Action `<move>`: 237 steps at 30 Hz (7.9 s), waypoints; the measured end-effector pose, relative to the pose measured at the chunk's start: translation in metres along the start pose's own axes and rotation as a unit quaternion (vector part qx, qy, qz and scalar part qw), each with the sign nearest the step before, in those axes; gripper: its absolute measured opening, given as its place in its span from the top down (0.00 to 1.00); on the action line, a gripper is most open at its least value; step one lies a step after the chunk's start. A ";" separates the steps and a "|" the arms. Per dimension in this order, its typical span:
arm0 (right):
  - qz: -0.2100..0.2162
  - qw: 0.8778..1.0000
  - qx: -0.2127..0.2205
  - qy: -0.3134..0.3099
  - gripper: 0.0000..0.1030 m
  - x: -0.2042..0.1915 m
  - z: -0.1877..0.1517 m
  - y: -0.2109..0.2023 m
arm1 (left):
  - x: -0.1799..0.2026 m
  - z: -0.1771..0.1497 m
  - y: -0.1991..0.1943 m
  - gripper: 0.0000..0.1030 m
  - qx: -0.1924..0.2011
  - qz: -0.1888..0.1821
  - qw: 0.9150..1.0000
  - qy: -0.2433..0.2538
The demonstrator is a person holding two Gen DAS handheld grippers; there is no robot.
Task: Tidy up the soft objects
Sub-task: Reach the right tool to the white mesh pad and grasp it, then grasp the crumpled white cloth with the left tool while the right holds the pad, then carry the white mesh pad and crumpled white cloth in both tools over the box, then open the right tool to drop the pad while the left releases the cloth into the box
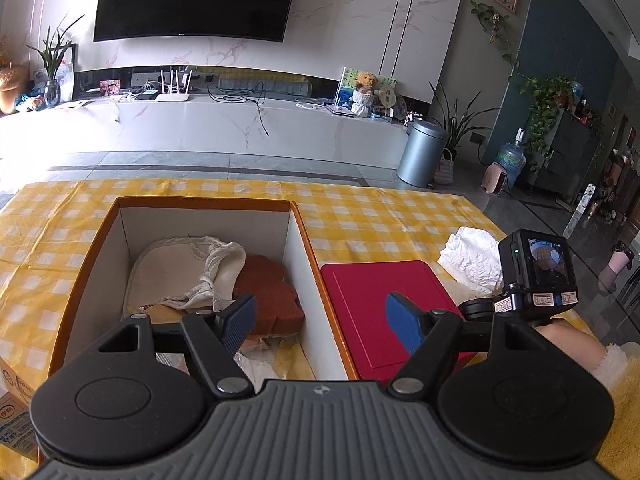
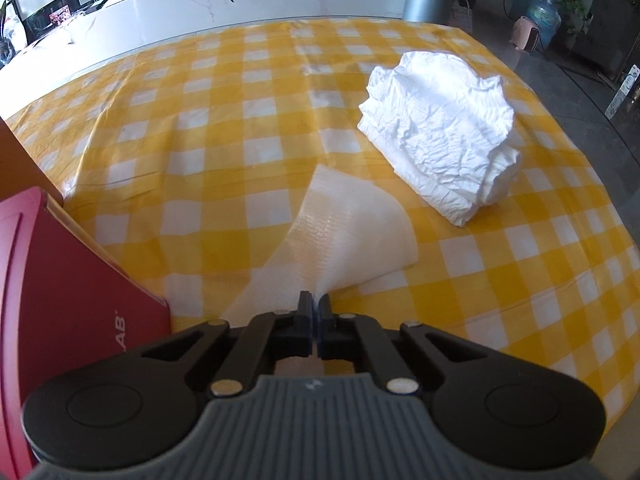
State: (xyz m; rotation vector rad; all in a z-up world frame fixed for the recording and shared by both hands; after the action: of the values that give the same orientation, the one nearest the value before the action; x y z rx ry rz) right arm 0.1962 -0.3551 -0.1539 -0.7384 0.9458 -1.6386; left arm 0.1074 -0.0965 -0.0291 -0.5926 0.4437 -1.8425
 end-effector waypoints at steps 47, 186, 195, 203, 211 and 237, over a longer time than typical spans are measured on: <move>0.015 0.966 0.105 0.234 1.00 0.204 -0.035 -0.069 | 0.262 0.043 0.241 0.17 -0.152 -0.019 0.987 0.047; 0.356 0.927 0.015 -0.120 1.00 -0.216 0.046 -0.153 | -0.155 0.046 0.006 0.74 0.004 0.025 0.992 -0.124; 0.148 0.939 -0.039 -0.308 0.99 -0.248 -0.025 -0.117 | -0.166 0.035 -0.006 0.74 0.030 -0.015 0.990 -0.134; 0.008 0.908 -0.033 -0.418 0.99 -0.271 -0.060 -0.072 | -0.183 0.034 -0.014 0.74 0.036 -0.012 0.987 -0.154; -0.012 0.902 -0.077 -0.424 0.99 -0.276 -0.054 -0.029 | -0.196 0.034 -0.012 0.74 0.034 -0.014 0.984 -0.173; -0.012 0.914 0.186 -0.360 0.03 -0.237 -0.008 -0.146 | -0.167 0.050 -0.011 0.74 0.044 -0.006 0.992 -0.118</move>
State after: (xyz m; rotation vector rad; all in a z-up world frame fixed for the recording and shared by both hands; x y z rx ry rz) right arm 0.1794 -0.1049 -0.0322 -0.9810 0.0918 -1.3414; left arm 0.1750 0.0637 -0.0137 -0.7432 0.1997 -1.7660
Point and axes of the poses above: each gripper's, at about its wrist camera, not at the fingertips, and y roughly the way its jaws point, x to its right, z to its top, the point moved 2 cm from there along y, roughly the way its jaws point, and after that the axes turned 1 degree about x, right-handed, at the moved point
